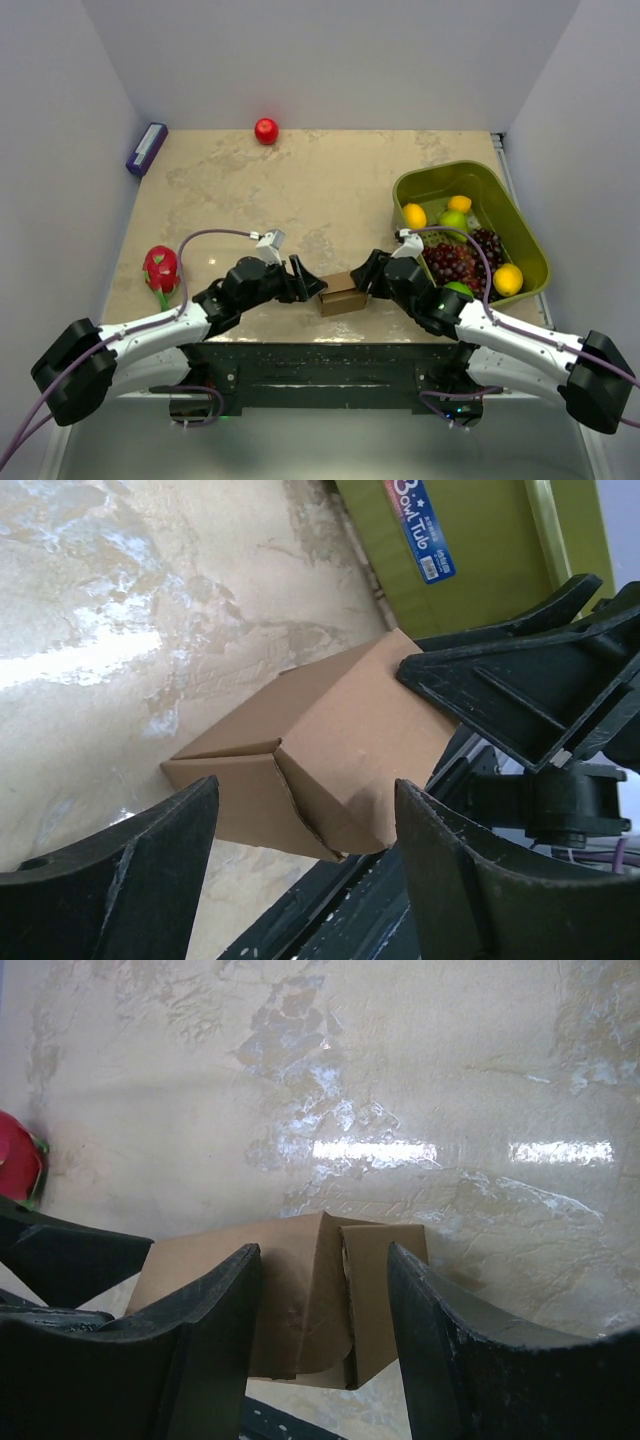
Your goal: Fold the paper box
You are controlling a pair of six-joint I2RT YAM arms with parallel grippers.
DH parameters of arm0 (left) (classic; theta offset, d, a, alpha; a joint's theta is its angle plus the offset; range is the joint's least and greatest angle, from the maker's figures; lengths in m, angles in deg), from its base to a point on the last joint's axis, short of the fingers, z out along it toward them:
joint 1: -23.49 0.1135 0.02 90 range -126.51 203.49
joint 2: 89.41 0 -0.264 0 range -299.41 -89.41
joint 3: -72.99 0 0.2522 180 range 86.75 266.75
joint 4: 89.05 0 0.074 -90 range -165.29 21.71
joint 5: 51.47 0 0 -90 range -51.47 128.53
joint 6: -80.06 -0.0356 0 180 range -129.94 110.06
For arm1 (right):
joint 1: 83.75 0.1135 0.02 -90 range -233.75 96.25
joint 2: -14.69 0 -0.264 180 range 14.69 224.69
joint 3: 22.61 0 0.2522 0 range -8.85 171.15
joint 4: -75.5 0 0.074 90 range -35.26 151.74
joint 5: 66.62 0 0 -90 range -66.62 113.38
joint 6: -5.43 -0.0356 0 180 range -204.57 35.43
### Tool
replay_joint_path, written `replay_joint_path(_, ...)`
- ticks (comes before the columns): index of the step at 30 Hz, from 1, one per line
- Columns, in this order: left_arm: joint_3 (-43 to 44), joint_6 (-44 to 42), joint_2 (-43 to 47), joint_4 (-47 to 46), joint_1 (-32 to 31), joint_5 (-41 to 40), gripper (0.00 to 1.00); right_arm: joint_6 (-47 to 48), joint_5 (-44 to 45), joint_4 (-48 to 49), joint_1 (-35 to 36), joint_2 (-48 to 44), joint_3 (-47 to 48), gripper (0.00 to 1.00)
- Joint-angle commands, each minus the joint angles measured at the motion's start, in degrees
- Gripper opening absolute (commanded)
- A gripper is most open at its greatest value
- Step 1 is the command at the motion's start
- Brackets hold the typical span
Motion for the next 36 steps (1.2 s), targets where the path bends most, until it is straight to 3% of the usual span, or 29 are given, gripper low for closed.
replay_joint_path(1,-2.05,4.15,-1.49,-8.68,-0.20,2.95,0.73,0.12,0.76,-4.51,0.06,-0.22,-2.26,0.57)
replay_joint_path(23,-5.22,1.08,-4.30,-6.49,-0.28,5.06,0.50,3.63,-5.30,-11.45,-0.03,-2.51,4.33,0.70)
replay_joint_path(36,-3.90,-1.12,-5.89,-5.09,-0.28,4.54,0.42,2.75,-6.45,-15.50,-0.02,-7.69,5.39,0.57)
